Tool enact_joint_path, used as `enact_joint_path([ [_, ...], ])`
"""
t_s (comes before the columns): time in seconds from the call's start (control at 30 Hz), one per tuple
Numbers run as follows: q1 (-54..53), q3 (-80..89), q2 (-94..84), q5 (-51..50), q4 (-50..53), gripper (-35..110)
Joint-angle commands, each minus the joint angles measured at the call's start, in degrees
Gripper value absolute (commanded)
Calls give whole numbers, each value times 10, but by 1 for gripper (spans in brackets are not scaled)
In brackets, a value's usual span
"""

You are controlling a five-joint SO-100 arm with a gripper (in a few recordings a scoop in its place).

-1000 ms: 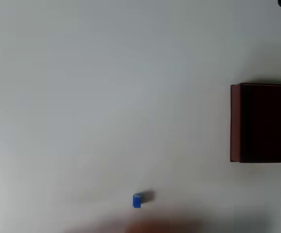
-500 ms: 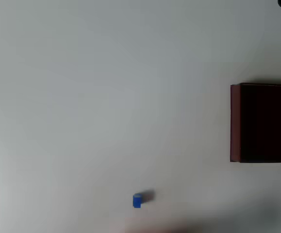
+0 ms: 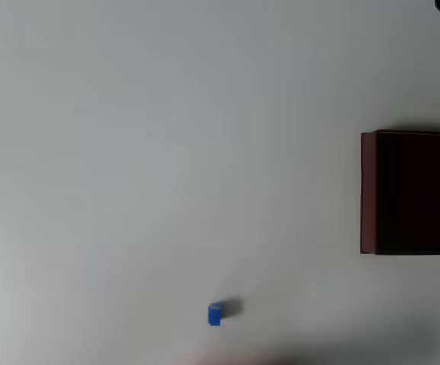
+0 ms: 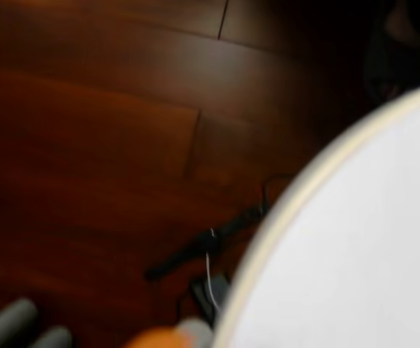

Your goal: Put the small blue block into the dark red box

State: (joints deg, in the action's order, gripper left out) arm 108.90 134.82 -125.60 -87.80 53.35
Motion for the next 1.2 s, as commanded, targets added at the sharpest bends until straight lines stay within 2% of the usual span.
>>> enact_joint_path([
  [0.0,-21,-103,24,-4,100,0],
  [0.17,-102,-187,22,24,264,0],
  [0.3,-200,-178,-83,85,308,0],
  [0.43,-286,-99,-256,25,349,0],
  [0.5,-336,-93,-288,19,373,0],
  [0.73,-439,-250,-192,-26,515,0],
  [0.87,-475,-278,-188,-34,518,0],
  [1.17,-508,-352,-204,18,515,0],
])
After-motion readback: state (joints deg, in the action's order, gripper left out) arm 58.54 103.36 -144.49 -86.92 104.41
